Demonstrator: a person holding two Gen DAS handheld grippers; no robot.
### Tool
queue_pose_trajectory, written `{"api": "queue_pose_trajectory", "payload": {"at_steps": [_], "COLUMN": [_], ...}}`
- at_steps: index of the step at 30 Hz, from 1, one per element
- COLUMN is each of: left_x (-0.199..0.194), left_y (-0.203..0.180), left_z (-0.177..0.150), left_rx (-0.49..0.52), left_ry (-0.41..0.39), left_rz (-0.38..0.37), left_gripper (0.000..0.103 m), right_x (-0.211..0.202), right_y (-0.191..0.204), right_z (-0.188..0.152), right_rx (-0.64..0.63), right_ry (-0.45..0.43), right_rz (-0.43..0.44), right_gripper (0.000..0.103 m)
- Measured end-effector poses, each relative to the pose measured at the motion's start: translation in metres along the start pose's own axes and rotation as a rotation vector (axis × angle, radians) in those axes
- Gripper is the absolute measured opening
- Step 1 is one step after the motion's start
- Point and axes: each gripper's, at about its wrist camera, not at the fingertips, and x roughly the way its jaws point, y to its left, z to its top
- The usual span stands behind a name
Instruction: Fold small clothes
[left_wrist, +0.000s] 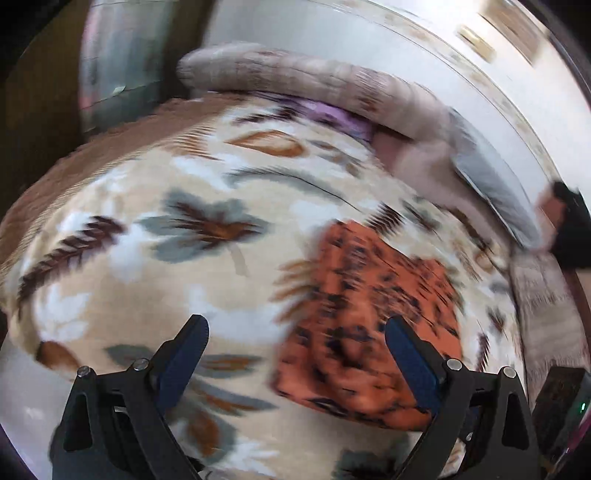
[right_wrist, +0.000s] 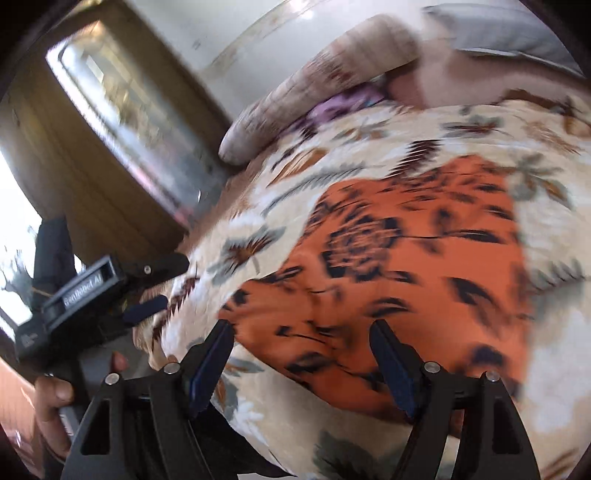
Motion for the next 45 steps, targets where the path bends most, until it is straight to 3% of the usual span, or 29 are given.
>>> {"api": "queue_pose_trajectory", "payload": {"at_steps": [2, 4, 5, 8, 13, 18, 22, 23, 24, 25, 29, 31, 33, 34, 37, 42, 44, 45], "left_x": [0.021, 0.057, 0.071, 0.08, 0.048, 0.027, 0.052, 0.064, 0.078, 0.092, 0.088, 0.088, 0.087, 0.085, 0.089, 0.092, 0.092, 0.092], "left_y": [-0.011, -0.006, 0.001, 0.024, -0.009, -0.04, -0.056, -0.055, -0.053, -0.046, -0.033, -0.031, -0.03, -0.029, -0.029, -0.028, -0.028, -0.027], "left_z": [-0.005, -0.014, -0.017, -0.019, -0.01, 0.003, -0.005, -0.003, -0.007, -0.011, -0.016, -0.016, -0.015, -0.015, -0.016, -0.017, -0.017, -0.017], "left_rx": [0.048, 0.075, 0.087, -0.008, 0.096, 0.13, 0.221, 0.226, 0.228, 0.21, 0.173, 0.17, 0.169, 0.168, 0.16, 0.152, 0.154, 0.155], "left_ry": [0.061, 0.147, 0.181, 0.206, 0.096, 0.001, 0.038, 0.058, 0.098, 0.14, 0.113, 0.116, 0.114, 0.115, 0.113, 0.118, 0.117, 0.118], "left_rz": [0.037, 0.153, 0.205, 0.172, 0.271, 0.195, 0.208, 0.227, 0.261, 0.269, 0.235, 0.229, 0.222, 0.217, 0.206, 0.201, 0.201, 0.199], "left_gripper": [0.096, 0.079, 0.078, 0.081, 0.08, 0.08, 0.08, 0.08, 0.08, 0.081, 0.086, 0.086, 0.086, 0.086, 0.087, 0.087, 0.087, 0.087], "right_x": [-0.016, -0.03, -0.035, -0.048, -0.053, -0.03, -0.005, 0.004, 0.01, 0.018, 0.013, 0.022, 0.023, 0.02, 0.008, 0.053, 0.062, 0.059], "right_y": [-0.017, -0.035, -0.044, -0.072, -0.116, -0.153, -0.153, -0.151, -0.15, -0.146, -0.107, -0.108, -0.128, -0.137, -0.154, -0.17, -0.163, -0.149], "right_z": [-0.002, -0.002, -0.003, -0.002, 0.002, 0.007, 0.013, 0.012, 0.01, 0.009, 0.016, 0.013, 0.012, 0.013, 0.03, 0.059, 0.067, 0.07], "right_rx": [0.036, 0.069, 0.091, 0.166, 0.314, 0.483, 0.533, 0.531, 0.53, 0.507, 0.266, 0.237, 0.381, 0.447, 0.515, 0.556, 0.499, 0.414], "right_ry": [-0.014, -0.023, -0.027, -0.03, -0.023, 0.077, 0.152, 0.177, 0.193, 0.224, 0.215, 0.245, 0.234, 0.209, 0.095, 0.151, 0.169, 0.163], "right_rz": [-0.017, -0.025, -0.029, -0.015, 0.024, 0.157, 0.251, 0.233, 0.218, 0.205, -0.003, -0.043, 0.058, 0.101, 0.122, 0.16, 0.143, 0.093], "right_gripper": [0.079, 0.079, 0.079, 0.079, 0.079, 0.079, 0.079, 0.079, 0.071, 0.037, 0.032, 0.034, 0.046, 0.058, 0.072, 0.071, 0.038, 0.035]}}
